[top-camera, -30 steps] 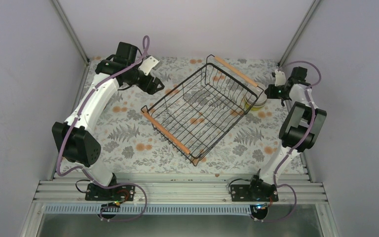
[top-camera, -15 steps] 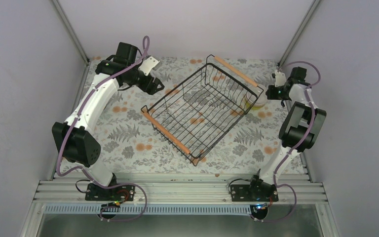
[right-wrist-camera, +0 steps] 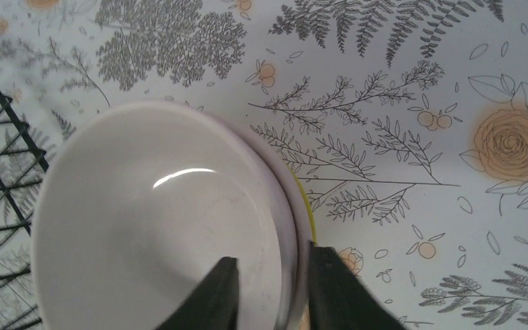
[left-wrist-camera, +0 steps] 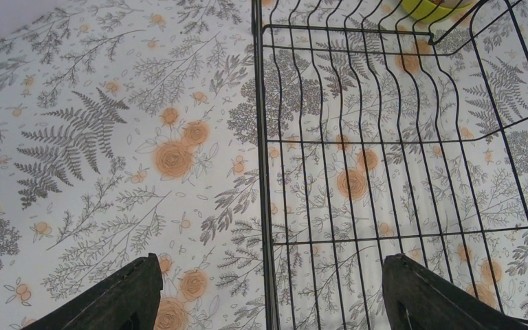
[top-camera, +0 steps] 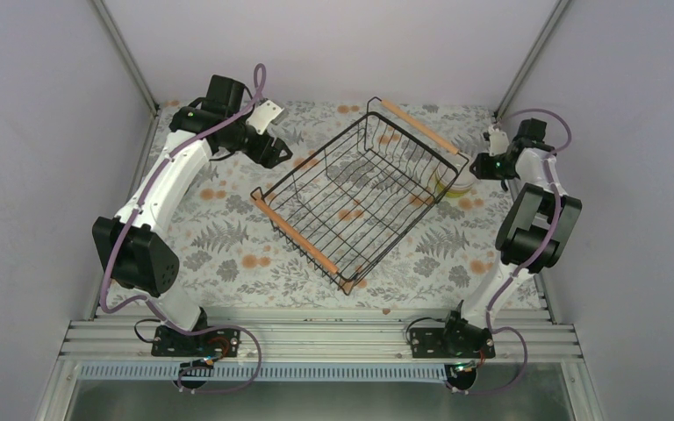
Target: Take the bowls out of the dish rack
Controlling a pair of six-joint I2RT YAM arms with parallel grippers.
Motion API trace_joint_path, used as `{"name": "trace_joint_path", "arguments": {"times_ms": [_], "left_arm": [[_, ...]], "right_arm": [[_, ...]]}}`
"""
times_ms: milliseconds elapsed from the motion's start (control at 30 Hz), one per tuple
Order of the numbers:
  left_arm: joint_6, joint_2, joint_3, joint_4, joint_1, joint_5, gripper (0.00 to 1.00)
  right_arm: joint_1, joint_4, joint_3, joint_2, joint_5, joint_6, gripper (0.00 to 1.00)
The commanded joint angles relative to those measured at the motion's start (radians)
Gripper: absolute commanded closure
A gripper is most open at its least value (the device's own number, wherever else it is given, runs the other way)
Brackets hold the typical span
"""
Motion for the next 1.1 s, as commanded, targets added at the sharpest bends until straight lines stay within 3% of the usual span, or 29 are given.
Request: {"name": "trace_joint_path", "arguments": {"times_ms": [0,300,467,667,733,933,1067], "left_arm": [[0.004,-0.029,-0.003,0.007,-0.002,0.019,0.20],[0.011,-0.043,0.038,0.001,0.001,-0.035,0.20],[0.037,-0.078,0.082,0.003,0.023,-0.145,0.19],[0.052,-0.094,0.107,-0.019,0.063,-0.185,0.19],[0.049,-0.107,0.096,-0.011,0.076,-0.211,0.19],[0.027,-0.153,0.042,0.006,0.175,-0.252,0.19],[0.023,-0.197,-0.020,0.029,0.241,-0.269,0.19]], "right_arm": [[0.008,-0.024,0.012,-0.042,0.000,-0.014,0.71],[0.009,-0.030,0.000,-0.208,0.122,-0.037,0.43],[0.009,-0.149,0.030,-0.335,0.117,-0.129,0.39],[0.054,-0.419,0.074,-0.385,-0.065,-0.368,0.40],[0.100,-0.457,0.075,-0.391,-0.072,-0.378,0.45],[0.329,-0.578,0.116,-0.394,-0.100,-0.376,0.45],[0.563,-0.585,0.105,-0.422,-0.060,-0.334,0.39]]}}
